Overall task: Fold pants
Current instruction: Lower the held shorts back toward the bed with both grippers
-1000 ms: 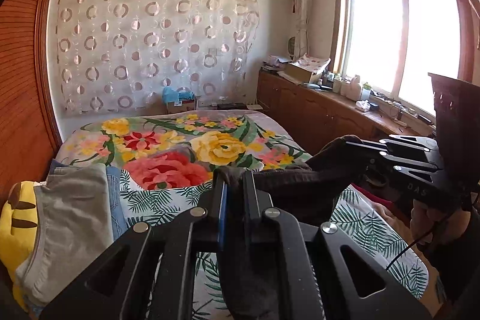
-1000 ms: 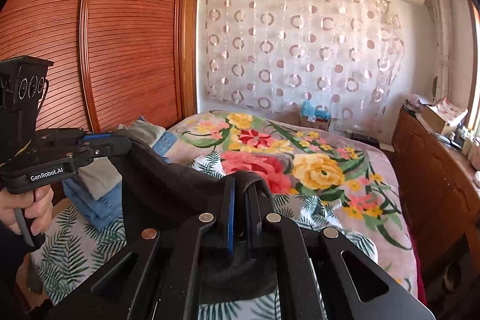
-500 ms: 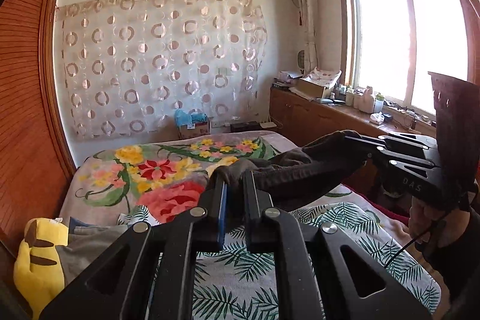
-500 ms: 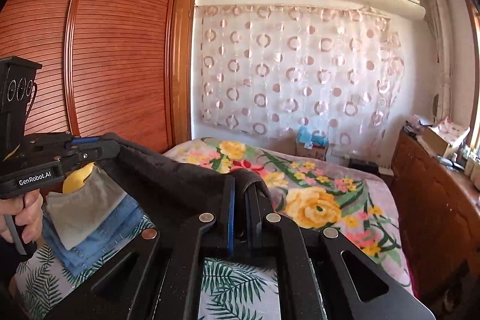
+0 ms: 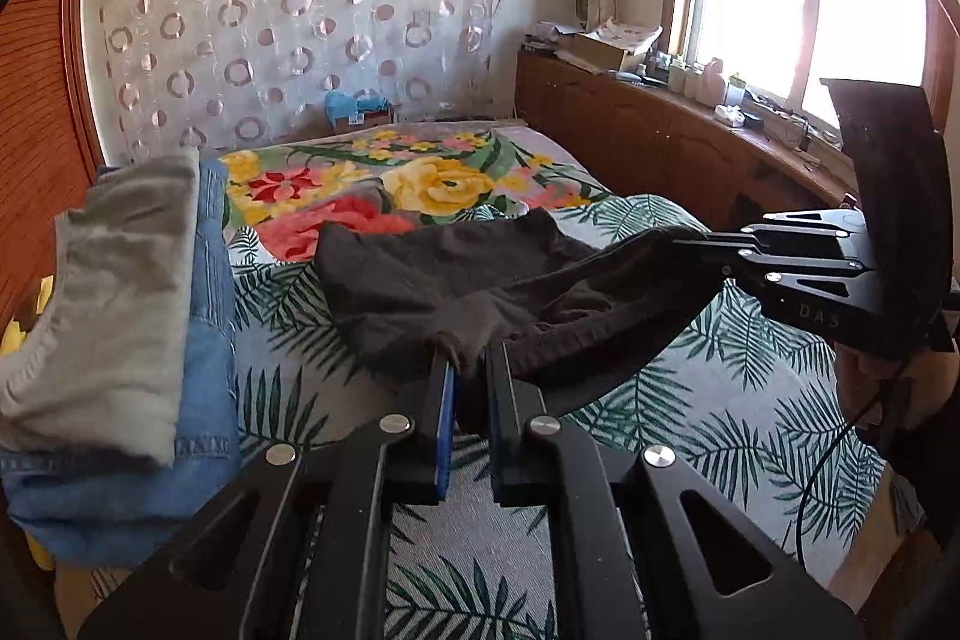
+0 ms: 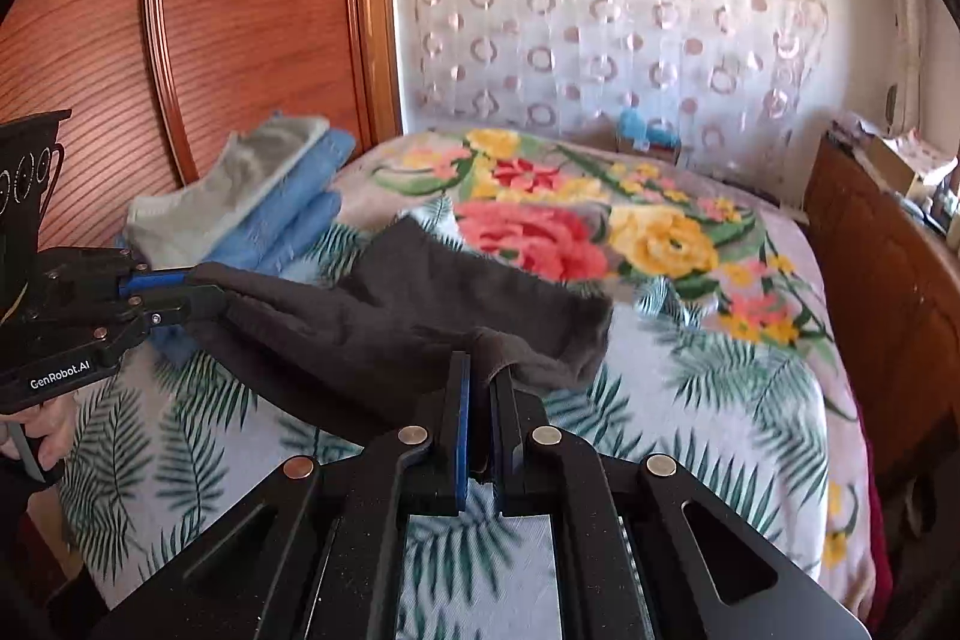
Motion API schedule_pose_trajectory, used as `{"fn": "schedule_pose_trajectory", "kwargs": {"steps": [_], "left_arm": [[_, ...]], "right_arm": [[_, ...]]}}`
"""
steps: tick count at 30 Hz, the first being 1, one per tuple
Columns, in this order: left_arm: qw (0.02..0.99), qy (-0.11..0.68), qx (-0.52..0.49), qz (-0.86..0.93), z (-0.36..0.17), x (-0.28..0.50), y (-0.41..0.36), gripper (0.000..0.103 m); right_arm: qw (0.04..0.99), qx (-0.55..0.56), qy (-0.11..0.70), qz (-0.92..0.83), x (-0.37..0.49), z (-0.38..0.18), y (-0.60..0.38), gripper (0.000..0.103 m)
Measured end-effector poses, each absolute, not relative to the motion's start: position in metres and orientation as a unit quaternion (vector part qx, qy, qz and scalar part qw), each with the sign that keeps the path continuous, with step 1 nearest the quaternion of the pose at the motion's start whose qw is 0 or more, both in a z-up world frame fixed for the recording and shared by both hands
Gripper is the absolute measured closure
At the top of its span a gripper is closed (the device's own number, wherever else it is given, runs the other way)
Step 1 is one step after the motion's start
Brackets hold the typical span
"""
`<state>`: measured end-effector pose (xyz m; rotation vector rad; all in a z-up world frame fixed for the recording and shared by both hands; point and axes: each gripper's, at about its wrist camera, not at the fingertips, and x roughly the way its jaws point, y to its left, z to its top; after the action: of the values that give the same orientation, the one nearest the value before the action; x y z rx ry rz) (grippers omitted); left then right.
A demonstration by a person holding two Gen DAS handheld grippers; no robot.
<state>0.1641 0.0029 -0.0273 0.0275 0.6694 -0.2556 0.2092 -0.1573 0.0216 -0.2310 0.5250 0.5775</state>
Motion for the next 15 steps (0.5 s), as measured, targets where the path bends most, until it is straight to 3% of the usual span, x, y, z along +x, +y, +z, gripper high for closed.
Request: {"fn": "schedule_pose_trajectory", "kwargs": {"steps": [15], "left_arm": [[0.924,0.359,0.009,-0.131,-0.058,0.135,-0.006,0.093]], "right_arm": [[0.902,-0.070,0.332,0.267,0.194,0.009,-0.160,0.098]]}}
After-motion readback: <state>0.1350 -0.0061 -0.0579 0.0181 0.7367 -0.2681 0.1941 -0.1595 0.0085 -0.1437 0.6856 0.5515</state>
